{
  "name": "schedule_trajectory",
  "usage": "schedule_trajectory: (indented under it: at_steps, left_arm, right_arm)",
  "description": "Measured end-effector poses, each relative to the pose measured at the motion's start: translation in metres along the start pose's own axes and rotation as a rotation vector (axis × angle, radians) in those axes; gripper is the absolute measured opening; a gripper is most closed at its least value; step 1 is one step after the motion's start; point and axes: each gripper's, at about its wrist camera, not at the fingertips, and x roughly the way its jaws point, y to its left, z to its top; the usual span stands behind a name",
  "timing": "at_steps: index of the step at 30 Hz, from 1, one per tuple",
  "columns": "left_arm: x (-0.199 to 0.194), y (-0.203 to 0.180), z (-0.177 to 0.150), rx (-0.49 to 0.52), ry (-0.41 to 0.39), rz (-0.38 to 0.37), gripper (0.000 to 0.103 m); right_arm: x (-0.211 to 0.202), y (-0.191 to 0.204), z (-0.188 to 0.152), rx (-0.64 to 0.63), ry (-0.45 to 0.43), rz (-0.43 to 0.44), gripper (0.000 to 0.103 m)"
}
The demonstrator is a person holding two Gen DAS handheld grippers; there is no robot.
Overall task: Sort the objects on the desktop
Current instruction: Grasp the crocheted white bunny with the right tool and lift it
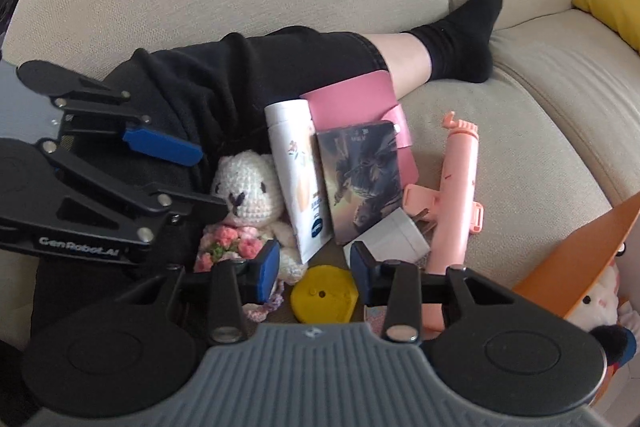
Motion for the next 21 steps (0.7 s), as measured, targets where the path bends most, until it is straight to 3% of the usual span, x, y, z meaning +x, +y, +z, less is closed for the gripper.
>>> schedule_trajectory:
  at_steps: [5, 17, 19, 21]
  left_arm:
    - [-0.003, 0.001, -0.002, -0.018, -0.009, 0.001, 0.054]
    - [-0.013, 0.01, -0.009, -0.038, -0.03, -0.035, 0.054]
    - [-0.014, 0.011, -0.009, -0.044, -0.034, -0.041, 0.054]
    - [-0.016, 0.012, -0.01, -0.047, -0.038, -0.046, 0.054]
  right_arm:
    - [0.014, 0.019, -0.006, -0.044, 0.033, 0.058, 0.043]
    - [0.039, 0.031, 0.001, -0.054, 0.058, 0.064, 0.053]
    - [0.038, 0.035, -0.001, -0.102, 0.072, 0.099, 0.053]
    - [0.037, 0.043, -0.004, -0.167, 0.087, 0.124, 0.061]
